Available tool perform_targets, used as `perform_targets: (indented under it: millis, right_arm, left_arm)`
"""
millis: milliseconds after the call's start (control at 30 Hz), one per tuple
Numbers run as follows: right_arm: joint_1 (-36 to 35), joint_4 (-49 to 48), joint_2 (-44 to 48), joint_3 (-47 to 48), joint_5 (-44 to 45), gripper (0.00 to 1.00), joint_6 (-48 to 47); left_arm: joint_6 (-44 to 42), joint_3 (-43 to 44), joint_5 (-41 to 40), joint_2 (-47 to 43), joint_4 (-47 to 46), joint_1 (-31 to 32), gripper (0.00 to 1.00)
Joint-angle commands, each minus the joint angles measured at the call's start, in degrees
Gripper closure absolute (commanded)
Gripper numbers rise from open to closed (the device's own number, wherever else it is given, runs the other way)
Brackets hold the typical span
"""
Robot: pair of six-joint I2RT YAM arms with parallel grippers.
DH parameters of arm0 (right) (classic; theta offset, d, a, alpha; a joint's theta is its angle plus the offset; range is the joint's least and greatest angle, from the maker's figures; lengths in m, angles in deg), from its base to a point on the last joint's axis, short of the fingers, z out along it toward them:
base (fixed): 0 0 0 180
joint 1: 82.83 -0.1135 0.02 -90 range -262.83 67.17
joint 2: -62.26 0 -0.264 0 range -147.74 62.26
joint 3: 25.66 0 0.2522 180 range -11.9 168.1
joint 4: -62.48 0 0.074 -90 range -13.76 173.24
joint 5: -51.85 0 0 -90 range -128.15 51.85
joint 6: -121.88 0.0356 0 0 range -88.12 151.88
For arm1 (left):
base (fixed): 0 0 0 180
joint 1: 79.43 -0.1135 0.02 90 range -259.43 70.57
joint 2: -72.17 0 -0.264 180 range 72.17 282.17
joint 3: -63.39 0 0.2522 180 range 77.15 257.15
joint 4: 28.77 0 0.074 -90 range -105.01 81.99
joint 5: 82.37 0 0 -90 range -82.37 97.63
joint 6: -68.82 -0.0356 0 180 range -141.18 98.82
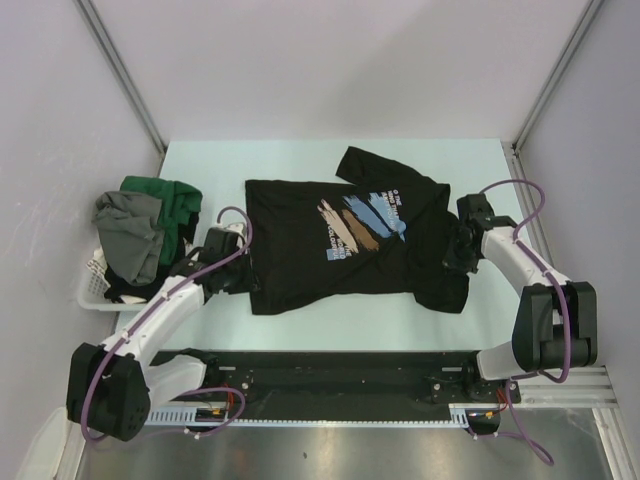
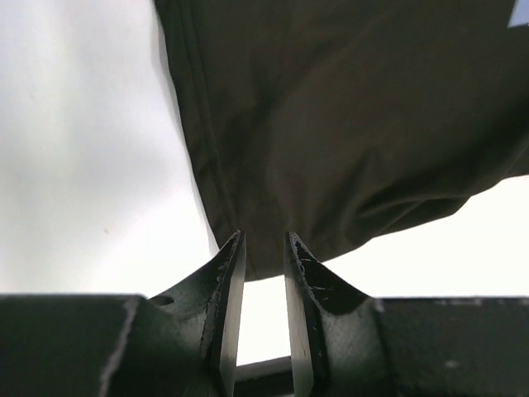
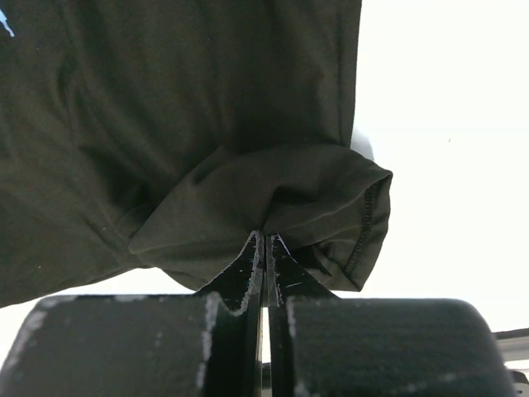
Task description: Fold and stack the t-shirts
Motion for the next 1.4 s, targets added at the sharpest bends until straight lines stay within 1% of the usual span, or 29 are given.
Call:
perform_targets:
  millis: [0, 167, 300, 500, 700, 733, 933, 1200, 1367]
  right_arm:
    - [0.01, 0.52, 0.61, 2.83, -0.43, 1.00, -0.50]
    - [0.01, 0.43, -0.53, 3.35, -0.87, 1.00, -0.33]
    - [-0.17, 0.43, -1.50, 3.88, -1.05, 1.00, -0.33]
    - [-0.34, 0.35, -2.03, 5.02, -1.58, 1.00, -0.33]
    - [-0.25, 0.61, -3.17, 6.25, -1.58, 1.00, -1.12]
    - [-0.17, 0.70, -3.26, 6.60, -1.66, 1.00, -1.21]
    - [0.01, 0.70, -4.31, 7.13, -1.84, 1.00, -2.08]
    - [0.54, 1.05, -4.84, 7.40, -2.02, 1.00, -2.87]
    - [1.24, 0.88, -5.19, 7.40, -2.37, 1.00, -3.40]
  left_arm:
    - [3.62, -2.33, 1.57, -2.23, -1.97, 0.32, 0.69]
    - [6.07, -1.63, 0.25, -1.35, -0.05, 1.03, 0.67]
    - [8.63, -1.54, -3.09, -1.79, 1.80, 1.20, 0.66]
    - [14.52, -3.13, -3.09, -1.62, 3.83, 2.08, 0.66]
    - [20.40, -5.85, -3.09, -0.47, 2.52, 4.80, 0.66]
    - [21.54, -6.11, -5.09, -0.30, 2.34, 6.37, 0.66]
    - [22.52, -4.80, -10.12, 3.74, 3.21, 11.12, 0.66]
    - [21.99, -3.39, -15.21, 4.45, 5.06, 11.92, 0.66]
    - [22.08, -1.99, -16.36, 3.75, 6.91, 12.01, 0.65]
